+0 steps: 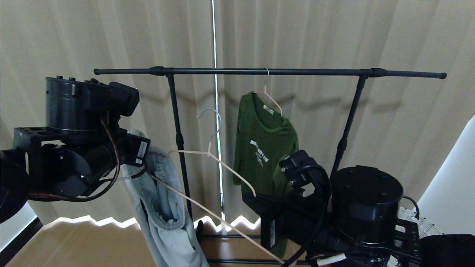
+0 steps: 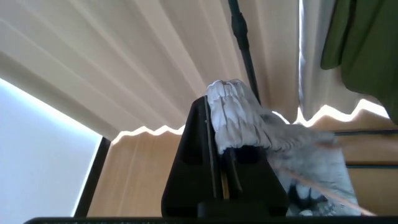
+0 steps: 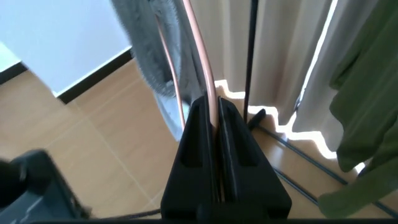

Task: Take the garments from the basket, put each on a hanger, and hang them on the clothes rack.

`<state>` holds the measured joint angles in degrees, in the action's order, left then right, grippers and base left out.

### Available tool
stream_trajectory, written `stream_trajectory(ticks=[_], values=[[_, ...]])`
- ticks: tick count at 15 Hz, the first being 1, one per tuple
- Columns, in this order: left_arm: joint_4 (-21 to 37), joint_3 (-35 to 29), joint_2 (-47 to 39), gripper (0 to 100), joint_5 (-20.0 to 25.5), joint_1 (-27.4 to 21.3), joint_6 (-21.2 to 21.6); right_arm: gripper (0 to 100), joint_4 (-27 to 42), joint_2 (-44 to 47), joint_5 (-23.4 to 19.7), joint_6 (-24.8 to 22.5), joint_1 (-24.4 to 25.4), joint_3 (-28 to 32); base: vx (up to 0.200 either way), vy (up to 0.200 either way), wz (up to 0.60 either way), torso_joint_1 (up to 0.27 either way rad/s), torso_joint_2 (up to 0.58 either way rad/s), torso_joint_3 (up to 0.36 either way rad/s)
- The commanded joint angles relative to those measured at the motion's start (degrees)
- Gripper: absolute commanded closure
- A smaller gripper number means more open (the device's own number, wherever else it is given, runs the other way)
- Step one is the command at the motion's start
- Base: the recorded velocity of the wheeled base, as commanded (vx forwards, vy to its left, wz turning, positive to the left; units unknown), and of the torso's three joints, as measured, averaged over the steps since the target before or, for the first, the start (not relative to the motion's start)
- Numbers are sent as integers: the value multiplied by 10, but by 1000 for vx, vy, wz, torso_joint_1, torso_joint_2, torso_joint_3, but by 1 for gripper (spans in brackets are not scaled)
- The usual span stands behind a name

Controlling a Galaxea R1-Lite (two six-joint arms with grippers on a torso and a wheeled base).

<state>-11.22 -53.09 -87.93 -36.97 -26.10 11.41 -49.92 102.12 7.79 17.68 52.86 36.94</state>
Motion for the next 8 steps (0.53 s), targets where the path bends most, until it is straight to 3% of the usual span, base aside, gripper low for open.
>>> stream_trajectory(ticks=[1,4,8], values=[[21,3,18,100,1,-3,-5,100,-2,25,4,3,-1,25,0,0,0,0,0,0],[45,0,21,100,1,-41,-60,100,-2,50,18,14,0,50,0,0,0,0,0,0],[48,-18,17,100,1,-79,-97,100,-3,64,18,14,0,67,0,0,0,0,0,0]])
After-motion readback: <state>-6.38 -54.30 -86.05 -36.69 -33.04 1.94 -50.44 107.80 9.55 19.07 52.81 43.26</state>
